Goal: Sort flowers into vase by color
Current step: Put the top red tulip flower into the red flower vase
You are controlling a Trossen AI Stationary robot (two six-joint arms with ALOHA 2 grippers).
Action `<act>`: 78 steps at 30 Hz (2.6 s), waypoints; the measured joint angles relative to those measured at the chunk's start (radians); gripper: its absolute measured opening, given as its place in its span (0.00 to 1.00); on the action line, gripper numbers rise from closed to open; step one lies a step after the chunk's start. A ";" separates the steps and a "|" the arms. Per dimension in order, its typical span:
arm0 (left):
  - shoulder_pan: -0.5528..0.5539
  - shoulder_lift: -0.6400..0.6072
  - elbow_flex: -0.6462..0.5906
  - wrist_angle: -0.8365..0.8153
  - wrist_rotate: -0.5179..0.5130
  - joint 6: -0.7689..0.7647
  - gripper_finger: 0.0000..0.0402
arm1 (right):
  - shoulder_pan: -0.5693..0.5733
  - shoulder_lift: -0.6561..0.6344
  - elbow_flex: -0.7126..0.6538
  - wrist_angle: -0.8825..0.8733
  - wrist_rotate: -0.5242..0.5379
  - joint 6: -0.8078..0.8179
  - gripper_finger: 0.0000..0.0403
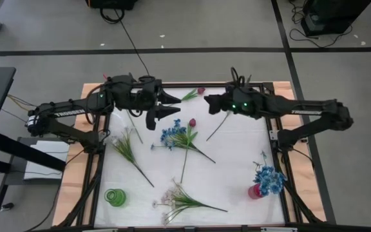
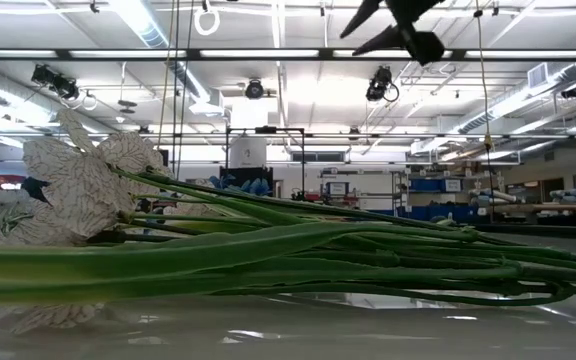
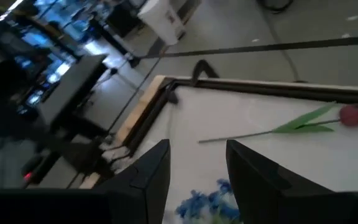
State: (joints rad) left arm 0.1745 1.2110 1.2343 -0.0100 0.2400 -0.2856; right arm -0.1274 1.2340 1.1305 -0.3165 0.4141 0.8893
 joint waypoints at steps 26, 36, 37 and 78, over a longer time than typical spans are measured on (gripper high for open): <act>0.404 0.554 0.000 -0.343 -0.126 -0.014 0.47 | -0.146 0.023 0.000 -0.186 -0.042 0.033 0.41; 0.459 0.710 0.058 -0.456 -0.101 0.060 0.47 | -0.172 0.024 0.000 -0.187 -0.075 0.006 0.41; 0.459 0.731 0.090 -0.487 -0.105 0.077 0.47 | -0.172 0.024 0.000 -0.187 -0.076 0.005 0.41; 0.459 0.932 0.413 -0.813 -0.135 0.276 0.03 | -0.148 0.024 0.000 -0.187 -0.128 0.006 0.41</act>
State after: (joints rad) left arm 0.6337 2.1429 1.6469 -0.8232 0.1052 -0.0098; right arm -0.2753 1.2575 1.1301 -0.5034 0.2857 0.8957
